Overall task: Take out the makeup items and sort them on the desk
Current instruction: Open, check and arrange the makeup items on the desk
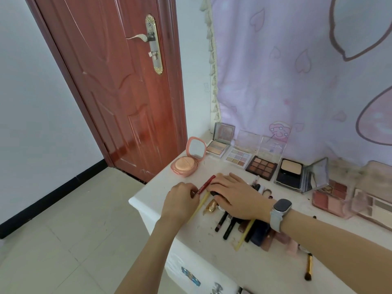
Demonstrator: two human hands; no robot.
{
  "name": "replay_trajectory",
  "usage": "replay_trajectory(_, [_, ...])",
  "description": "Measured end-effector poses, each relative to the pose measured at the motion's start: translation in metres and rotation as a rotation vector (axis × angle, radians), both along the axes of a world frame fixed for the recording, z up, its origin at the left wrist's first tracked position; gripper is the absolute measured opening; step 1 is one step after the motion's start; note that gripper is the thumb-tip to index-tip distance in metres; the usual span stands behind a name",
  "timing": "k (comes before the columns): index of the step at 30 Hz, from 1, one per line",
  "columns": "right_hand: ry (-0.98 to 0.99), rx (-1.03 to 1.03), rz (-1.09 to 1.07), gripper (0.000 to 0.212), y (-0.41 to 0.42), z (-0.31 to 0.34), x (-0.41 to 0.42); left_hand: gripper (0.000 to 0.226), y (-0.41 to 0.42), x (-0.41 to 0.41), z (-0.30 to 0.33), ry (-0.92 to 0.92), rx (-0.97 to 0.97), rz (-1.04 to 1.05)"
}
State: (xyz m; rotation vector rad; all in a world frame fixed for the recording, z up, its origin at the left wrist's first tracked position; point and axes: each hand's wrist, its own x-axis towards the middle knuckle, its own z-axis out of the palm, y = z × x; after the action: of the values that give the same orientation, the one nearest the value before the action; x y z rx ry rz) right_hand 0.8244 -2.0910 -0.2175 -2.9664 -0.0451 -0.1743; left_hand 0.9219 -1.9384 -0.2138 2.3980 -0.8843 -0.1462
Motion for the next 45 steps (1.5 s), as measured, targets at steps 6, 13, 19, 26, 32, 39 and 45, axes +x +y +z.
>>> replay_trajectory(6, [0.028, -0.004, -0.025, 0.036, -0.001, -0.006, -0.015, 0.019, -0.002, -0.005, -0.007, -0.006, -0.048, 0.084])
replay_trajectory(13, [0.048, 0.018, -0.043, 0.036, -0.008, -0.005, -0.035, 0.011, -0.002, -0.024, -0.017, 0.074, -0.302, 0.156])
replay_trajectory(19, [0.033, 0.023, -0.035, 0.034, -0.011, -0.002, -0.046, 0.014, -0.002, -0.027, -0.021, 0.118, -0.321, 0.091])
replay_trajectory(26, [-0.010, 0.020, -0.049, 0.031, -0.019, -0.004, -0.065, 0.020, 0.003, -0.030, -0.026, 0.081, -0.348, -0.058])
replay_trajectory(32, [-0.110, 0.332, -0.206, 0.047, -0.013, 0.008, -0.053, 0.017, 0.005, -0.034, -0.028, -0.021, -0.374, -0.121])
replay_trajectory(39, [-0.306, 0.823, -0.334, 0.015, 0.006, 0.024, -0.018, 0.014, 0.004, -0.033, -0.029, -0.056, -0.366, -0.126])
replay_trajectory(45, [-0.265, 0.953, -0.331, 0.017, 0.014, 0.014, -0.014, 0.017, 0.002, -0.036, -0.027, -0.225, -0.354, -0.139])
